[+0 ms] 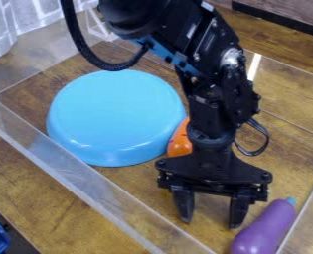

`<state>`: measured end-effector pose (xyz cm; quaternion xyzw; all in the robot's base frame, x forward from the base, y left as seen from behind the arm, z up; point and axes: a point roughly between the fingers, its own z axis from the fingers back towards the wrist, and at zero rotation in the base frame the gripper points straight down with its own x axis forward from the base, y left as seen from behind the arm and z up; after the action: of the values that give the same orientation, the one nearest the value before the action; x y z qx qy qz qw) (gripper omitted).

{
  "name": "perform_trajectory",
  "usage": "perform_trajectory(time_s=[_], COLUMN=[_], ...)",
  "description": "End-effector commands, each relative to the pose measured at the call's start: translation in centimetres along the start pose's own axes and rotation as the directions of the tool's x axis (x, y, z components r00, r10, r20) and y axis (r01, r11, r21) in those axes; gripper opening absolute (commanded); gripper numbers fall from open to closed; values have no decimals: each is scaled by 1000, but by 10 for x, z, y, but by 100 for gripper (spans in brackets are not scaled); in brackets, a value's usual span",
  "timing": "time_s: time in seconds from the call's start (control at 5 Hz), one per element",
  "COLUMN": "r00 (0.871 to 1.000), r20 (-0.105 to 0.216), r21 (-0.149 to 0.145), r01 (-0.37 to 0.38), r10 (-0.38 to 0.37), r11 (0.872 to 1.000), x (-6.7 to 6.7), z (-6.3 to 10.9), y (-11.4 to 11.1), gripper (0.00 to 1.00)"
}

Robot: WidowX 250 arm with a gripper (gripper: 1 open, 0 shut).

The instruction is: Remove the purple eggplant from the blue tray and put it on the table

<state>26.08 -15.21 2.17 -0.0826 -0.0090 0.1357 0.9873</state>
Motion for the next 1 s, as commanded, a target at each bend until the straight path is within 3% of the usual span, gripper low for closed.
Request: perform_trajectory(time_s=[0.0,0.2,0.6,0.8], r00=[999,998,996,999], r20=[35,35,32,41], r21=[-37,-42,-68,-70], r01=[28,46,83,32], r10=[-27,-45,-81,-29], r11=[999,998,994,997], x=[2,1,-2,-1], z=[13,15,29,22], y=[-33,-48,-37,-31], gripper=[100,100,100,100])
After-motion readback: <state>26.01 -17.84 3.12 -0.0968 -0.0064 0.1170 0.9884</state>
